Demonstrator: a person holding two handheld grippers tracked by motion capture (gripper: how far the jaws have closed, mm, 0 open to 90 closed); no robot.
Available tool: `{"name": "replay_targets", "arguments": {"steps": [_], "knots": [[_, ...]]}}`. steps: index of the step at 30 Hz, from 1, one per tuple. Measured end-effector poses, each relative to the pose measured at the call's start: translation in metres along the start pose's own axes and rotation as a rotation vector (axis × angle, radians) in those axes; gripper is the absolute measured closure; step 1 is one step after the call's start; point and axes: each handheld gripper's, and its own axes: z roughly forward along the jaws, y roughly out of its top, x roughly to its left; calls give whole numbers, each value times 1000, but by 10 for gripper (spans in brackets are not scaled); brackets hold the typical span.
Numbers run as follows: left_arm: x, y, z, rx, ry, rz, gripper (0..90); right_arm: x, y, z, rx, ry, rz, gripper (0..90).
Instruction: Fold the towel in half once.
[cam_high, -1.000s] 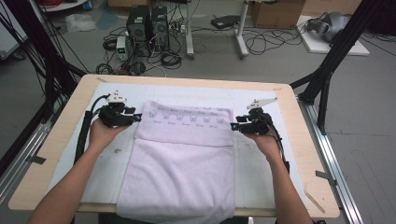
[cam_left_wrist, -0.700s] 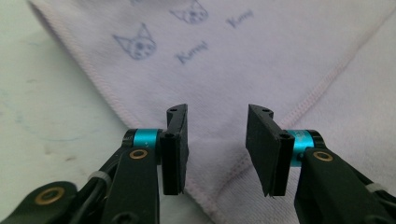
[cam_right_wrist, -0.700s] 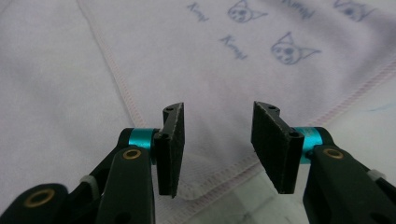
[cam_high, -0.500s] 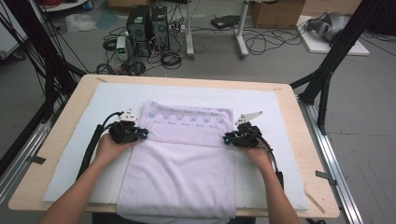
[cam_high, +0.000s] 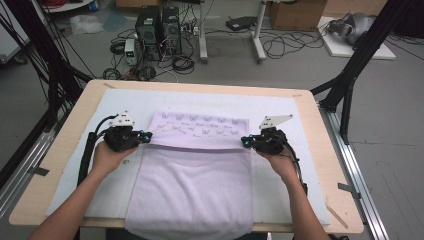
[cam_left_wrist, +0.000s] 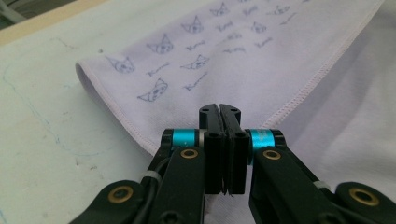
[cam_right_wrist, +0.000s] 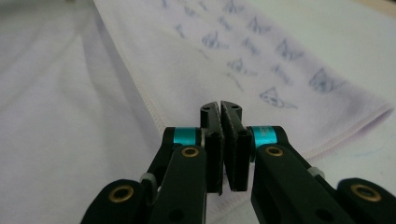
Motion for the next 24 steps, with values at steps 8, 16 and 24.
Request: {"name": "replay_targets", "arguments": {"steps": [8,16,24], "knots": [[-46,-20,-44,-14,-38,60,880,40,1,-39,-50,46,-81,879],[-100,-53,-83,-28,-121,88,790,97,-34,-63,-37,139,-119,834],[-91,-78,-46,110,-93,138,610,99,-57,-28,28,149,-102,557]]}}
